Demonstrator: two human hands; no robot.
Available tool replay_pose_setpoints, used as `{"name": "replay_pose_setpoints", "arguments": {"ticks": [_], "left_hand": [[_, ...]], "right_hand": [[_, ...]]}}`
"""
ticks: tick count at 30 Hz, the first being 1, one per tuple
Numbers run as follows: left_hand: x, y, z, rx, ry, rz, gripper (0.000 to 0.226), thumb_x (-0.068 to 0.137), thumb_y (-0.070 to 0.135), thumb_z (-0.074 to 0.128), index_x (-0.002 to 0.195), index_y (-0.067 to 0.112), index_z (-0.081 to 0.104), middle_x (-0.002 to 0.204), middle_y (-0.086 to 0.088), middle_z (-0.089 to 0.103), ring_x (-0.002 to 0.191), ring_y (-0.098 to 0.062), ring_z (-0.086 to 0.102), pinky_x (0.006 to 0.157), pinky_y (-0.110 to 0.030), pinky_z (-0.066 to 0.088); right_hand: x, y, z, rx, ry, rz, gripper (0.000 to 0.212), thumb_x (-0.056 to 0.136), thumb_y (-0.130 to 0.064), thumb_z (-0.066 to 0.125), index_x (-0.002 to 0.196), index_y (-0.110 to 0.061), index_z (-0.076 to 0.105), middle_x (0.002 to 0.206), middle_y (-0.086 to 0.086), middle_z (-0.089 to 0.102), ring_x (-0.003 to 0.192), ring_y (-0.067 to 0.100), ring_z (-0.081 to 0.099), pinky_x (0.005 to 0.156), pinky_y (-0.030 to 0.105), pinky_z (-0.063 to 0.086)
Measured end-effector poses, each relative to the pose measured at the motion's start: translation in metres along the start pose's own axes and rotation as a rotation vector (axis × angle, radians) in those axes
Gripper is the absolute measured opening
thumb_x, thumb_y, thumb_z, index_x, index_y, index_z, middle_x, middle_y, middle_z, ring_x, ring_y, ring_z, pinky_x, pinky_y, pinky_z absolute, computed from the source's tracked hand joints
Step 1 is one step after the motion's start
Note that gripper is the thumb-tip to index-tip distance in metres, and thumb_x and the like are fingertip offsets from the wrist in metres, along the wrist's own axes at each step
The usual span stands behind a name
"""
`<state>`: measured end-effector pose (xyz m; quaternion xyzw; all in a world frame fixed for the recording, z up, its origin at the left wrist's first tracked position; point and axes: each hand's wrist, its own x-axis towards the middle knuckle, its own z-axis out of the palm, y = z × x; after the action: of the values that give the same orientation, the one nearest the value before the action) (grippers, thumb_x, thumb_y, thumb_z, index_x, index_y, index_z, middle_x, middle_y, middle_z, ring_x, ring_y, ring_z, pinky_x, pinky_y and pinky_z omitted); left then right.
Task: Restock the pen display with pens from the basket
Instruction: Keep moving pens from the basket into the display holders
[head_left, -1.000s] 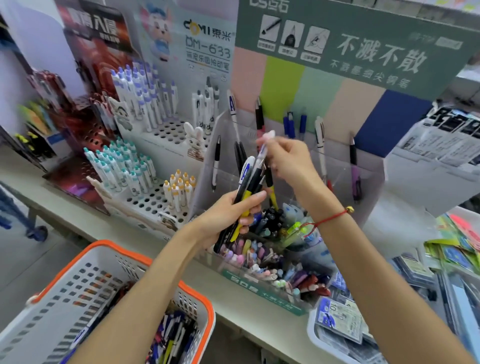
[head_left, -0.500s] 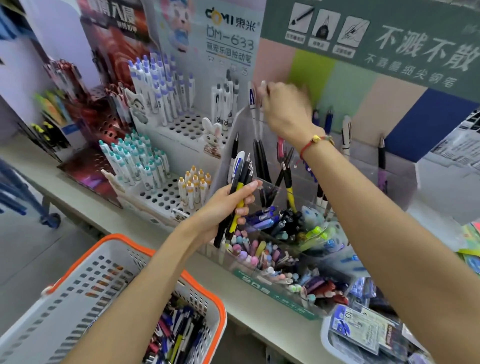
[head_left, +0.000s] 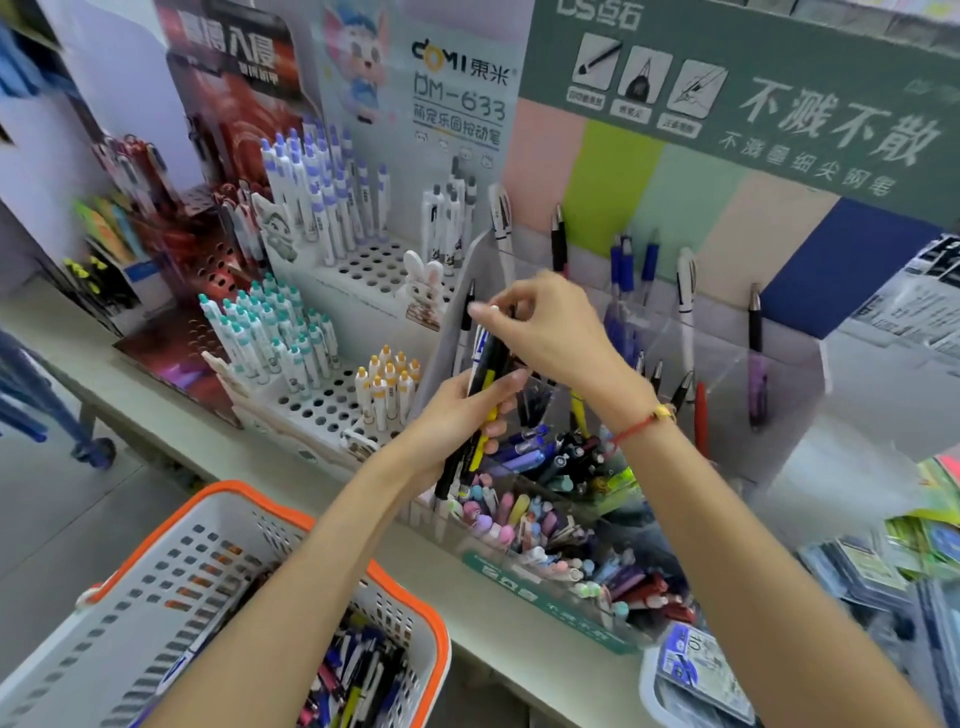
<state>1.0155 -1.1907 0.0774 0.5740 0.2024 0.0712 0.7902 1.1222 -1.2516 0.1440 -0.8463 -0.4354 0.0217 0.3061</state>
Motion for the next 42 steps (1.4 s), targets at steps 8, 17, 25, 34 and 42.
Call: {"name": "replay_pose_setpoints", "arguments": {"ticks": [8, 17, 25, 34, 42], "left_hand": [[0.008, 0.008, 0.045, 0.153, -0.243, -0.003, 0.009, 0.098, 0.023, 0.056, 0.090, 0.019, 0.055, 0.064, 0.007, 0.044, 0.048, -0.007, 0.036, 0.043, -0.018, 0.034], [0.014, -0.008, 0.064, 0.222, -0.322, -0.092, 0.017, 0.098, 0.028, 0.056, 0.110, 0.019, 0.063, 0.066, 0.009, 0.042, 0.048, -0.005, 0.034, 0.045, -0.018, 0.029], [0.020, -0.004, 0.070, -0.052, -0.280, -0.157, 0.021, 0.103, 0.026, 0.041, 0.111, 0.015, 0.057, 0.055, 0.011, 0.038, 0.038, -0.001, 0.030, 0.035, -0.013, 0.027], [0.013, -0.010, 0.072, -0.428, -0.247, -0.173, 0.026, 0.092, 0.026, 0.051, 0.112, 0.010, 0.056, 0.061, 0.006, 0.034, 0.038, -0.002, 0.026, 0.032, -0.013, 0.022], [0.014, -0.009, 0.072, -0.412, -0.224, -0.155, 0.014, 0.100, 0.015, 0.035, 0.104, 0.008, 0.047, 0.063, 0.003, 0.041, 0.039, -0.003, 0.032, 0.034, -0.013, 0.023]], "right_hand": [[-0.044, 0.046, -0.031, 0.434, 0.287, 0.233, 0.004, 0.087, -0.027, 0.072, 0.086, -0.024, 0.073, 0.084, -0.004, 0.071, 0.082, 0.009, 0.064, 0.077, 0.022, 0.050], [-0.065, 0.092, -0.094, 0.972, 1.144, 0.329, 0.007, 0.089, -0.010, 0.069, 0.093, -0.006, 0.073, 0.069, -0.010, 0.071, 0.067, 0.004, 0.064, 0.071, 0.025, 0.056], [-0.057, 0.086, -0.104, 0.284, 1.214, -0.061, 0.016, 0.091, -0.017, 0.067, 0.099, -0.004, 0.073, 0.087, 0.001, 0.071, 0.073, -0.003, 0.062, 0.071, 0.014, 0.051], [-0.022, 0.090, -0.090, -0.222, 0.687, 0.111, 0.021, 0.087, -0.036, 0.069, 0.097, -0.017, 0.070, 0.097, 0.000, 0.072, 0.090, 0.024, 0.067, 0.073, 0.032, 0.050], [-0.048, 0.079, -0.071, -0.120, 0.624, 0.100, 0.028, 0.092, -0.040, 0.062, 0.107, -0.016, 0.064, 0.101, 0.000, 0.059, 0.082, 0.013, 0.056, 0.062, 0.023, 0.043]]}}
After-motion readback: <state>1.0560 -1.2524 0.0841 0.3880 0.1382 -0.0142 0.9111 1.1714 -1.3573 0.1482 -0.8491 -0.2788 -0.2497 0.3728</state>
